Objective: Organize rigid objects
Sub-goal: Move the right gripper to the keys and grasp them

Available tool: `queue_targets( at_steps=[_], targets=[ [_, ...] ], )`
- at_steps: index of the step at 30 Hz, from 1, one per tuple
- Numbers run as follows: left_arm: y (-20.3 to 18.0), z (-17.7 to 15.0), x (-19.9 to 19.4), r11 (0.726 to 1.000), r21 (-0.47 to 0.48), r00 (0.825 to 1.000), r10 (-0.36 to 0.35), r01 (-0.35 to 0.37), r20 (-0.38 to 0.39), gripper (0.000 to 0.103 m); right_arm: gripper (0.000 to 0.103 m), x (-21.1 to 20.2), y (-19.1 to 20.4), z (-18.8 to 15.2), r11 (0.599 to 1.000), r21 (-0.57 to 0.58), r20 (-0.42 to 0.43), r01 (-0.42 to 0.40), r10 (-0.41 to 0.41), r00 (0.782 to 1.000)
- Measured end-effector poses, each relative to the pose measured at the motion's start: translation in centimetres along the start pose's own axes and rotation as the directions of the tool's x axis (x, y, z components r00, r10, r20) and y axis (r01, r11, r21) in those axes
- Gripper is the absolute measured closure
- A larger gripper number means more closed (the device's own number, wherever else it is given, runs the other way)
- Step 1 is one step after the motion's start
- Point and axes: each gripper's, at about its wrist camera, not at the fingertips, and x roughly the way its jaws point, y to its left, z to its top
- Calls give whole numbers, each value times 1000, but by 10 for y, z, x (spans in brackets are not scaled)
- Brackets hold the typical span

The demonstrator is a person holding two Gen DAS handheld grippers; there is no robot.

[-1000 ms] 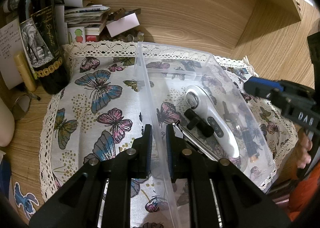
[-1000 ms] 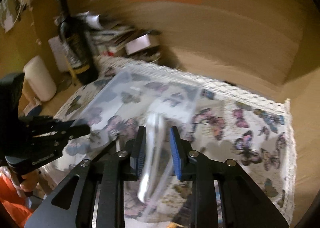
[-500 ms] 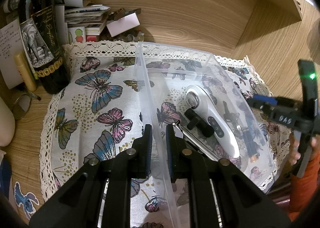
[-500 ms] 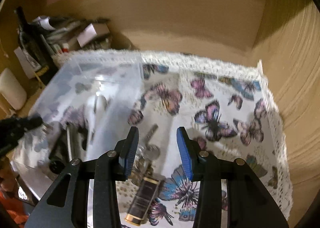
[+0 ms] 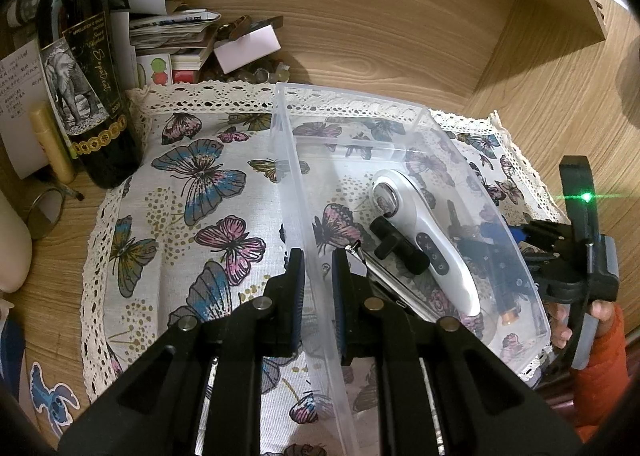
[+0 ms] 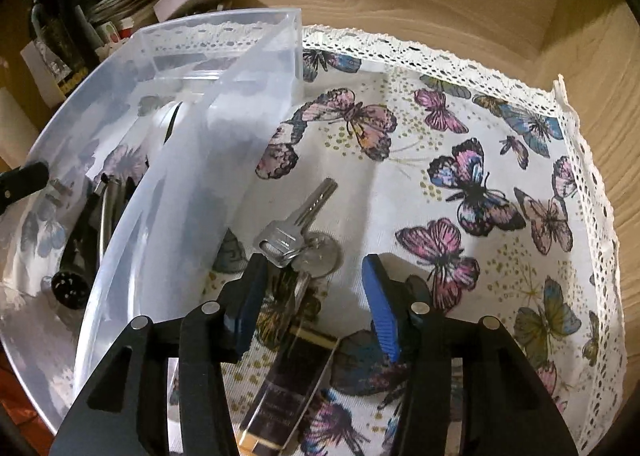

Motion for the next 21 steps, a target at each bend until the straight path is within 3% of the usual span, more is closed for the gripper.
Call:
queue_targets(
  at_steps=[5, 9, 21],
  targets=[
    [1, 0, 0, 1000, -1, 1000, -2, 2, 0, 91, 59, 5, -1, 6, 1000, 2, 13, 9, -9, 1000],
    [0, 0, 0, 1000, -1, 1000, -2, 2, 0, 91, 80, 3, -2, 6, 1000, 7, 23, 24, -25, 999],
    [1, 0, 0, 1000, -2, 1000, -2, 2, -1, 91, 80, -26, -20, 0, 997, 74, 95, 25, -32, 995]
  ],
)
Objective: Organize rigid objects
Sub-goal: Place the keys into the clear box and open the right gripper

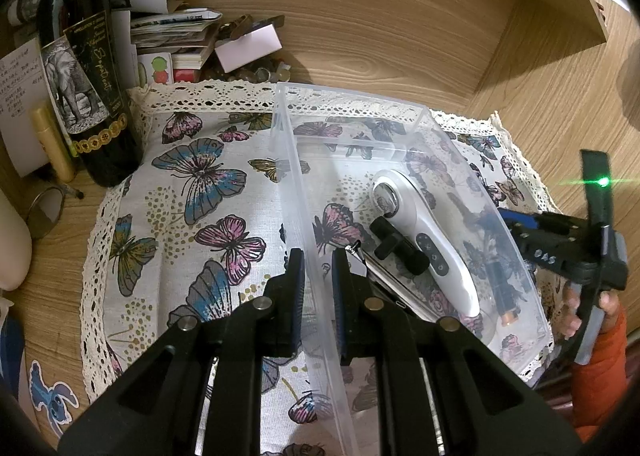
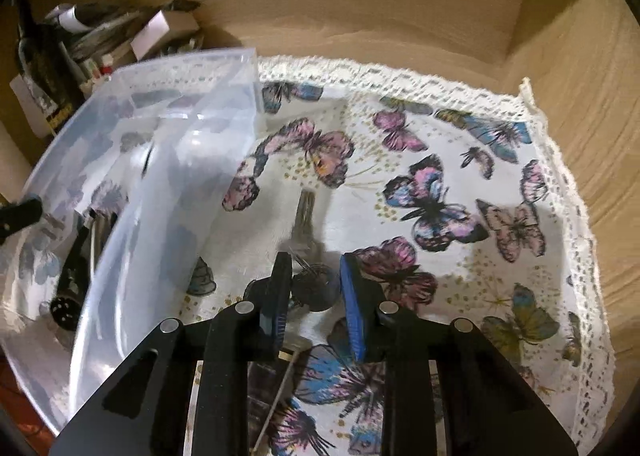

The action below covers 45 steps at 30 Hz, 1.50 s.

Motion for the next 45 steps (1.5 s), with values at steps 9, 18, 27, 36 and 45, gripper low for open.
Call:
queue_targets(
  at_steps=[9, 18, 27, 36, 45],
  targets=[
    [0, -1, 0, 1000, 0, 1000, -1, 1, 0, 91, 80, -49, 4, 18, 1000, 6, 133, -6, 6, 991],
    [0, 0, -1, 1000, 1, 1000, -4, 4, 1, 91, 80, -90, 31, 38, 997, -63, 266, -39, 54, 962],
    [0, 0, -1, 1000, 1, 1000, -8, 8, 1, 91, 80, -103, 76, 38, 977, -186, 296, -101, 153, 943],
    [0, 0, -2, 1000, 2, 1000, -13, 13, 3, 91, 80, -76, 109, 30, 951, -263, 195, -161, 216, 957],
    [0, 0, -2, 1000, -1, 1000, -16, 16, 3, 91, 80, -37, 123, 24, 943, -285, 76, -172, 202, 976]
  ],
)
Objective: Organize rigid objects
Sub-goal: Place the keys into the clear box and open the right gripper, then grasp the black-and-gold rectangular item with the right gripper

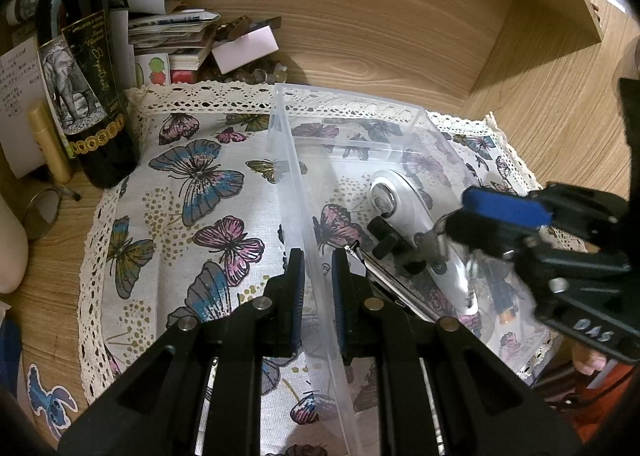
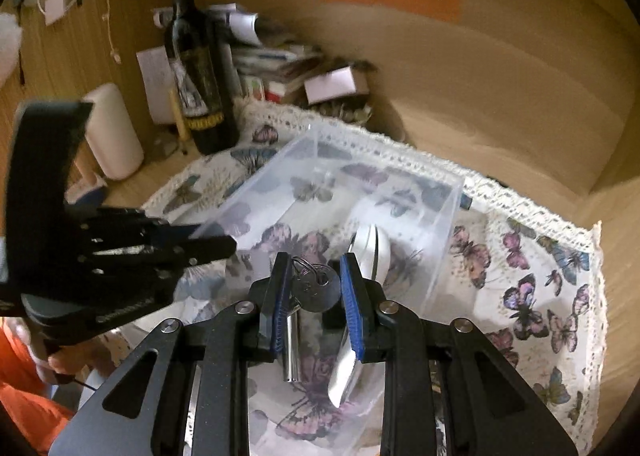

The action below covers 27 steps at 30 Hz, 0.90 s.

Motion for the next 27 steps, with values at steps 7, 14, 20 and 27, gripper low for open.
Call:
queue_targets(
  at_steps=[7, 14, 20, 27],
  targets=[
    [0, 0, 0, 1000, 1, 1000, 1, -1, 0, 91, 80, 9, -6, -5, 1000, 11, -41, 2, -1, 999],
    [0, 0, 0, 1000, 1, 1000, 0, 0, 0, 91, 79, -6, -19, -2, 999, 50, -15, 21, -20, 1000],
    [0, 0, 0, 1000, 2, 1000, 0, 0, 0, 91, 76, -37, -43, -4, 989, 112, 39, 101, -106, 994],
    [0, 0, 0, 1000, 1, 1000, 0, 0, 0, 91, 70, -60, -74, -23, 961, 200, 34, 190, -201, 979]
  ],
)
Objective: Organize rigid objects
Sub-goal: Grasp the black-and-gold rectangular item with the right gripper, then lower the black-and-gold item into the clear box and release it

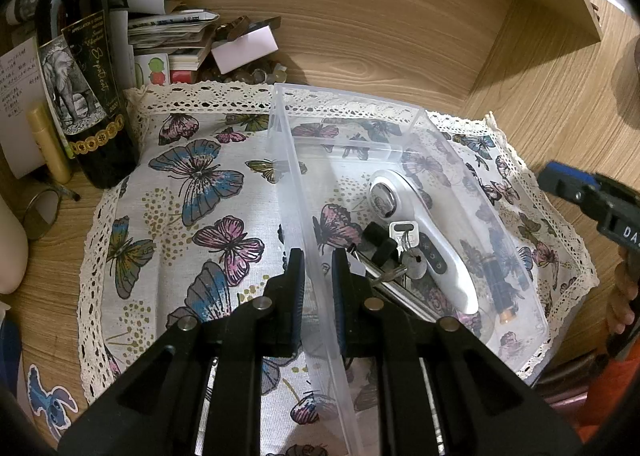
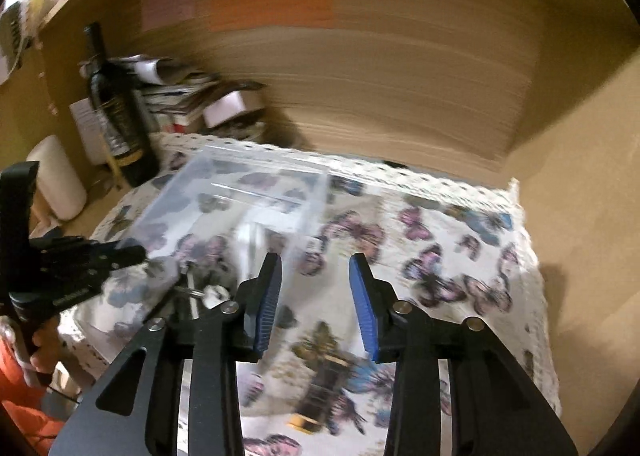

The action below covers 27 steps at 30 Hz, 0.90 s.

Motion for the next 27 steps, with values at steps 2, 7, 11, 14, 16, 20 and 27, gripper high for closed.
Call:
queue_targets(
  at_steps=[2, 7, 11, 14, 16, 20, 27],
  targets=[
    [0, 0, 0, 1000, 0, 1000, 0, 0, 0, 91, 70, 4, -6, -8, 1000, 20, -24, 13, -13, 1000],
    [0, 0, 0, 1000, -1, 1000, -2, 2, -1, 91, 70, 19, -11, -34, 999, 27, -177, 35, -30, 984],
    [0, 0, 0, 1000, 2, 1000, 1, -1, 0, 91, 70, 38, -11, -56, 998, 65, -175, -9, 20, 984],
    [-1, 0, 0, 1000, 5, 1000, 4, -4, 0, 91, 70, 49, -8, -68, 998, 65, -220, -9, 23, 975],
    [0, 0, 0, 1000, 4, 1000, 2, -2, 0, 91, 70, 56, -9, -75, 998, 64, -243, -3, 18, 970],
    [-1, 0, 0, 1000, 4, 1000, 2, -2, -1, 91, 75, 57, -7, -79, 999, 54, -234, 11, 2, 972],
    [-1, 0, 0, 1000, 4, 1000, 1, -1, 0, 91, 81, 48, -7, -71, 998, 45, -195, 42, -32, 980]
  ],
)
